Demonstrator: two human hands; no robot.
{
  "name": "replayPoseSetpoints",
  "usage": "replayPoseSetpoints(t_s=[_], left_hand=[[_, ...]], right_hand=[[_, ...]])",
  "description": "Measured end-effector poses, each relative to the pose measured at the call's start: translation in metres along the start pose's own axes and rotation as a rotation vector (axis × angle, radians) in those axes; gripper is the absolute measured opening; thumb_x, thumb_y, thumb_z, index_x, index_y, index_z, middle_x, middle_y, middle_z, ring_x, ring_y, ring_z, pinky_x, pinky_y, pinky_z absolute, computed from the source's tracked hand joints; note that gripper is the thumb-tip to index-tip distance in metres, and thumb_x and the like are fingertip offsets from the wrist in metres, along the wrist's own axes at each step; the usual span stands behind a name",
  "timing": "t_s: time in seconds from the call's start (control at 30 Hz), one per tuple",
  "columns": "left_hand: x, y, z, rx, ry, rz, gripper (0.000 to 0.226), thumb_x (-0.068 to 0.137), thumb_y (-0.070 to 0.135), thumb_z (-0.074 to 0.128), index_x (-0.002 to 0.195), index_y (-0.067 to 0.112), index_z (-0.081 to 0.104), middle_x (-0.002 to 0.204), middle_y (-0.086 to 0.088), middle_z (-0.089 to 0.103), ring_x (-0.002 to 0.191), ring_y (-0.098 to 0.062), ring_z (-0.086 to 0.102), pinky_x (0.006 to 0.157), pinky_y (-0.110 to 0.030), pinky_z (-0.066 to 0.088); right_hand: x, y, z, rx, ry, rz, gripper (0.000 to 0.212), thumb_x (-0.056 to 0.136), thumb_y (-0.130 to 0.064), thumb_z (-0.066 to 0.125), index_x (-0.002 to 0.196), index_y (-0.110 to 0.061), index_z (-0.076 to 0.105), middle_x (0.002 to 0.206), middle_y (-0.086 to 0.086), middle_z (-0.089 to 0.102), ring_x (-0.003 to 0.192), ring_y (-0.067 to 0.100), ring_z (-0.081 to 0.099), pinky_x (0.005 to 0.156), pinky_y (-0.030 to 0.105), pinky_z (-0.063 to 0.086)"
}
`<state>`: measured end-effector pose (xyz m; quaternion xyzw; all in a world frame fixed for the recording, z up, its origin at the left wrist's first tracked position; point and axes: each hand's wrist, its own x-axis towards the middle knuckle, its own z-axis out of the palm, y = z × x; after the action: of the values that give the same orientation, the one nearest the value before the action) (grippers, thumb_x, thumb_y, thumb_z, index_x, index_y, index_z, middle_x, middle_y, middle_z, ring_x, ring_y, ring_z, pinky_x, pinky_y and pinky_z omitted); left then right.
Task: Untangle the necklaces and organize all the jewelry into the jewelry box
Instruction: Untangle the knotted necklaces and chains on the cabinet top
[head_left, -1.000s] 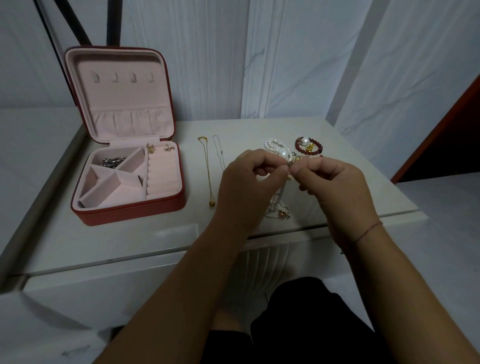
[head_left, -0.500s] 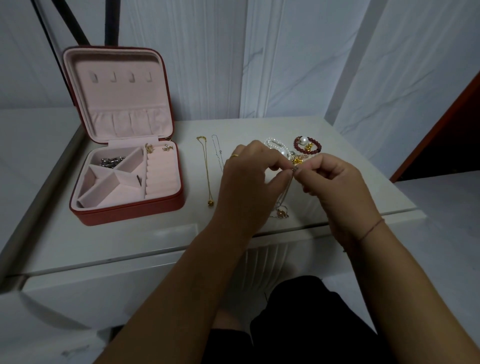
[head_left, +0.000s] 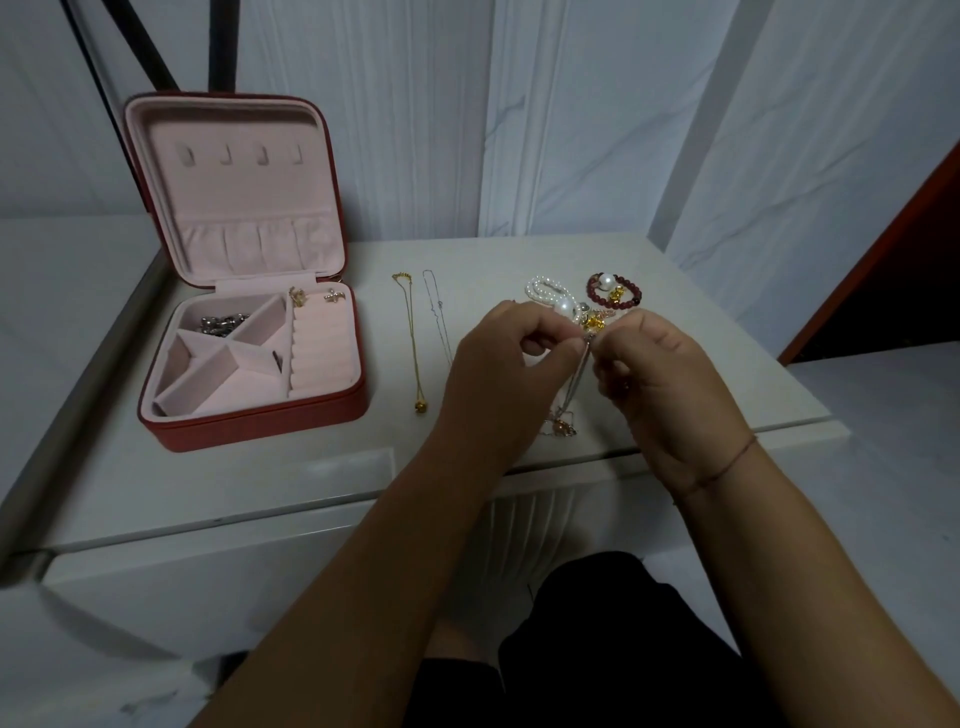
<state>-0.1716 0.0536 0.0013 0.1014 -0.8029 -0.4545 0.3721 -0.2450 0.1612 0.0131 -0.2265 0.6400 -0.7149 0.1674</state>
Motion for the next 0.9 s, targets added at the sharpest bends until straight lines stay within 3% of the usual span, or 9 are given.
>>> replayPoseSetpoints(t_s=[0.13, 0.3, 0.4, 0.53, 0.63, 0.77, 0.9], left_hand=[[0.0029, -0.0009, -0.0042, 0.128, 0.071, 0.174, 0.017, 0.083, 0.020, 0.069, 0.097, 0.010, 0.071, 0.087, 0.003, 0.068, 0.078, -0.004, 0.057, 0.072, -0.011, 0.045], [0.0071, 0.0000, -0.0052, 0.306, 0.066, 0.342, 0.025, 0.084, 0.027, 0.056, 0.087, 0.010, 0.074, 0.082, -0.002, 0.072, 0.076, -0.014, 0.061, 0.070, -0.026, 0.044], [0.0082, 0.0017, -0.0047, 0.446, 0.064, 0.407, 0.020, 0.082, 0.026, 0.058, 0.082, 0.012, 0.072, 0.078, -0.002, 0.069, 0.074, -0.019, 0.060, 0.071, -0.027, 0.035], [0.0088, 0.0050, -0.0042, 0.500, 0.041, 0.424, 0.014, 0.081, 0.022, 0.061, 0.076, 0.011, 0.068, 0.074, -0.002, 0.065, 0.072, -0.019, 0.056, 0.070, -0.027, 0.031], [0.0085, 0.0067, -0.0041, 0.496, 0.020, 0.420, 0.016, 0.080, 0.022, 0.056, 0.074, 0.010, 0.066, 0.072, -0.003, 0.062, 0.071, -0.020, 0.054, 0.069, -0.027, 0.029], [0.0085, 0.0057, -0.0034, 0.466, 0.025, 0.418, 0.016, 0.079, 0.021, 0.055, 0.072, 0.009, 0.064, 0.071, -0.003, 0.061, 0.071, -0.018, 0.052, 0.068, -0.027, 0.030], [0.0073, 0.0026, -0.0021, 0.380, 0.017, 0.391, 0.013, 0.078, 0.020, 0.056, 0.072, 0.009, 0.062, 0.071, -0.002, 0.060, 0.071, -0.014, 0.047, 0.064, -0.028, 0.034]], right_hand=[[0.0002, -0.0006, -0.0025, -0.119, 0.023, -0.069, 0.011, 0.066, -0.020, 0.061, 0.069, -0.009, 0.058, 0.060, 0.001, 0.046, 0.058, 0.010, 0.041, 0.058, 0.023, 0.037], [-0.0003, -0.0016, -0.0052, -0.154, -0.015, -0.091, 0.013, 0.068, -0.021, 0.062, 0.070, -0.008, 0.061, 0.060, 0.000, 0.050, 0.059, 0.009, 0.043, 0.059, 0.022, 0.039], [-0.0003, -0.0029, -0.0079, -0.232, -0.035, -0.151, 0.010, 0.074, -0.015, 0.064, 0.072, -0.005, 0.063, 0.063, 0.001, 0.052, 0.060, 0.008, 0.045, 0.058, 0.018, 0.041], [-0.0008, -0.0030, -0.0090, -0.262, -0.032, -0.176, 0.014, 0.083, 0.000, 0.060, 0.071, -0.006, 0.061, 0.062, -0.002, 0.052, 0.058, 0.004, 0.045, 0.056, 0.013, 0.041], [-0.0001, -0.0019, -0.0094, -0.260, -0.030, -0.159, 0.018, 0.083, 0.000, 0.059, 0.068, -0.009, 0.060, 0.060, -0.005, 0.051, 0.059, 0.005, 0.045, 0.057, 0.016, 0.041], [-0.0010, -0.0030, -0.0090, -0.215, -0.050, -0.087, 0.009, 0.072, -0.015, 0.060, 0.064, -0.013, 0.059, 0.057, -0.006, 0.050, 0.059, 0.008, 0.044, 0.059, 0.021, 0.040], [-0.0008, -0.0034, -0.0074, -0.093, -0.036, 0.056, 0.019, 0.082, -0.003, 0.054, 0.064, -0.009, 0.052, 0.058, 0.002, 0.043, 0.057, 0.012, 0.039, 0.059, 0.028, 0.034]])
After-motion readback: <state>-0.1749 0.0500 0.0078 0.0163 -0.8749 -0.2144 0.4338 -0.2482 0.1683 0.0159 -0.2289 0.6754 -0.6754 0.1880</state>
